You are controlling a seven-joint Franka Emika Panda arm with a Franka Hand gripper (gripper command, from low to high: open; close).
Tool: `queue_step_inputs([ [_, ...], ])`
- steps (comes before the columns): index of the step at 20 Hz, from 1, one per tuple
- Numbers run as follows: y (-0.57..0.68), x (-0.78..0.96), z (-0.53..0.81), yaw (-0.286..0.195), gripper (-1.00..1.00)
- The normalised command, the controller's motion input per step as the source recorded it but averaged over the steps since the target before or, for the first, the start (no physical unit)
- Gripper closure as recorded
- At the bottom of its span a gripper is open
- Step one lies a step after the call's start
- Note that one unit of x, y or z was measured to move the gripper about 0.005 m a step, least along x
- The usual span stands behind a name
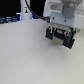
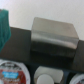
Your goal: Open the kcup holder, insert the kcup into the holder, and close the kcup holder
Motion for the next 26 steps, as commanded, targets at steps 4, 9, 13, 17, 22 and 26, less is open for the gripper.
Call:
queue_step_inputs([
  [4,0.1,-0.52,-0.18,0.222,-1.0],
  [9,0.27,-0.53,-0.03,0.199,-1.0],
  [13,0.35,-0.54,0.0,0.176,-1.0],
  [17,0.35,-0.55,0.0,0.175,-1.0],
  [22,0.38,-0.55,0.0,0.166,-1.0],
  [26,0.41,-0.57,-0.01,0.152,-1.0],
])
